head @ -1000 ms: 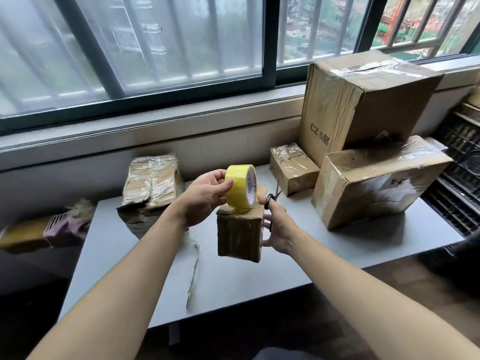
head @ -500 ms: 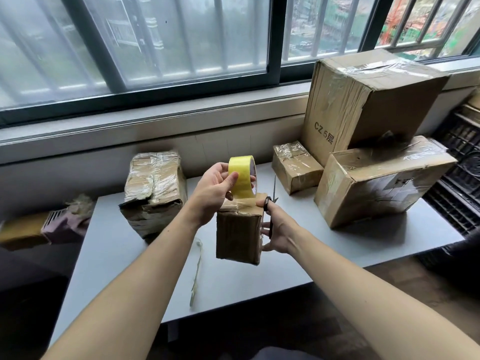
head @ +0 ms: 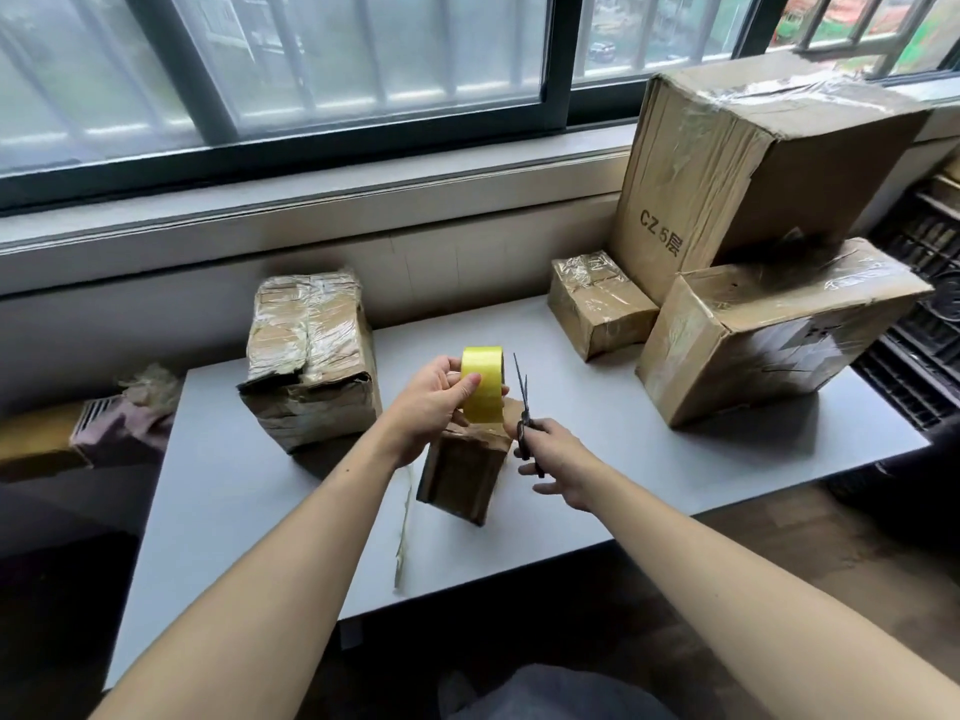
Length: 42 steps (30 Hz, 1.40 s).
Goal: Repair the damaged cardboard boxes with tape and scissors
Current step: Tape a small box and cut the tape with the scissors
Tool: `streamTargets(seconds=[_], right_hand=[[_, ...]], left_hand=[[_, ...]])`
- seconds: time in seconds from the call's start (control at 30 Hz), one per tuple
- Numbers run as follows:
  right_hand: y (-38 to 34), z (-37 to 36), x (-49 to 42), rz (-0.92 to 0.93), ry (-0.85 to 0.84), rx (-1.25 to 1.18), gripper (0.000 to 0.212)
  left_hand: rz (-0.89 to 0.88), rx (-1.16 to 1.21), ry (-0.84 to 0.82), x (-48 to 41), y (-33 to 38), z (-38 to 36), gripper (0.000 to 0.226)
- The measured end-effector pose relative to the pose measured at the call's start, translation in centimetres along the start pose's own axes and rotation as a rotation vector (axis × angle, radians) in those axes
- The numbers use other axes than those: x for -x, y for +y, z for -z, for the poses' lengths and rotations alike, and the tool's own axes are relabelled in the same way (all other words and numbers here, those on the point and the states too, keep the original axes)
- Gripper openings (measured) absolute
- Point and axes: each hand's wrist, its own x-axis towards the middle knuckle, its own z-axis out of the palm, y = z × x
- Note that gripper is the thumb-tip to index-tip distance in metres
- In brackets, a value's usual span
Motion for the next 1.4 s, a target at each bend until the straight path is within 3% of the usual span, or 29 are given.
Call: streamTargets(seconds=[0.2,0.43,0.6,0.83,1.17,1.4], right_hand=[[-0.9,2.3,0.1,0.249,0.162,0.237,0.031],[-3.2,6.7,-0.3,0.330,0.189,0.526,0.027],[-4.6,10.4,-1.0,0.328,0.057,0.630,0.038],[-7.9,11.4,-2.0,0.457,-0.117,0.929,0.054],[-12.6,10.3,-3.2,0.601,-0.220,1.206,0.053],[-13.2,9.4,-4.0,0.596,-0.298,1.188,0.057]], left_hand=[[-0.003,-0.003,-0.063,-1.3,0.2,2.1,0.022],[0.017,-0.014,0.021,-2.7,1.5,2.2,0.030],[0.045,0.015,0.170,-3.5,1.9,1.7,0.017],[0.044,0.038,0.274,-3.8,3.3,1.0,0.017],[0.046,0.004,0.235,-3.3,5.3,0.5,0.018],[0.022,0.080,0.244,-3.6,6.3,0.0,0.016]])
